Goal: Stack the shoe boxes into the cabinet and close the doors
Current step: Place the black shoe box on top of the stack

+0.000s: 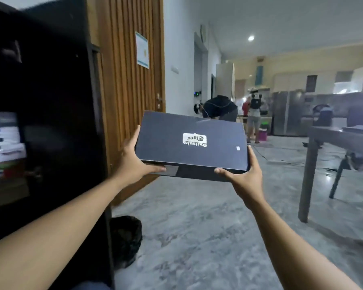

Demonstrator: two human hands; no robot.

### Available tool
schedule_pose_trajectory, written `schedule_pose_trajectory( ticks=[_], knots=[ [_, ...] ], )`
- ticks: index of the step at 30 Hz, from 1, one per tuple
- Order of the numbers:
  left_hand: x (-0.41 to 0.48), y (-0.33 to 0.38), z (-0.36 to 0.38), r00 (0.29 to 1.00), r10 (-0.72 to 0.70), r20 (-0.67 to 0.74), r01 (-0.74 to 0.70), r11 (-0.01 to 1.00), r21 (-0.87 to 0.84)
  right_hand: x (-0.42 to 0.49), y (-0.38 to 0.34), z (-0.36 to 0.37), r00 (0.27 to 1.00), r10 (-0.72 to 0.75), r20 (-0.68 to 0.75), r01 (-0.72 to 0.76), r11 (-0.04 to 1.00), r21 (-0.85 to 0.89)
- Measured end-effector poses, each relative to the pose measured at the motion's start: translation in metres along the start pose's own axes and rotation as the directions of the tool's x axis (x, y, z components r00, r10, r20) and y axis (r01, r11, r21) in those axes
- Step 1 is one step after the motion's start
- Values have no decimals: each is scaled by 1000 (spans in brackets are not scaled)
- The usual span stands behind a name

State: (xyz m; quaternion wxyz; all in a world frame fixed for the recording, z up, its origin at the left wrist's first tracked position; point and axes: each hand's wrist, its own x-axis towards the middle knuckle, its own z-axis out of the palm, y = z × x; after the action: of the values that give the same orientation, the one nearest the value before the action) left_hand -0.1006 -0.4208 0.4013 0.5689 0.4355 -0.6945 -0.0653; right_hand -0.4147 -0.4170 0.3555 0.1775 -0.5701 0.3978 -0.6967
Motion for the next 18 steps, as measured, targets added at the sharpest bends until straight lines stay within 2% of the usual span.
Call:
schedule_pose_trajectory(
  ticks=[3,7,13,18],
  knots=[
    [-3,38,-53,978,148,-146,-126,981,147,9,-39,26,996,-90,-3,90,993,77],
    [-13,66,-128,922,268,-279,-175,932,317,12,-94,71,970,-242,30,232,954,188],
    [-48,105,-248,842,300,-448,-43,865,500,6,-175,162,902,-399,165,299,853,428],
    [-89,126,-346,804,256,-537,120,815,567,-22,-229,240,846,-445,294,230,803,550]
  ],
)
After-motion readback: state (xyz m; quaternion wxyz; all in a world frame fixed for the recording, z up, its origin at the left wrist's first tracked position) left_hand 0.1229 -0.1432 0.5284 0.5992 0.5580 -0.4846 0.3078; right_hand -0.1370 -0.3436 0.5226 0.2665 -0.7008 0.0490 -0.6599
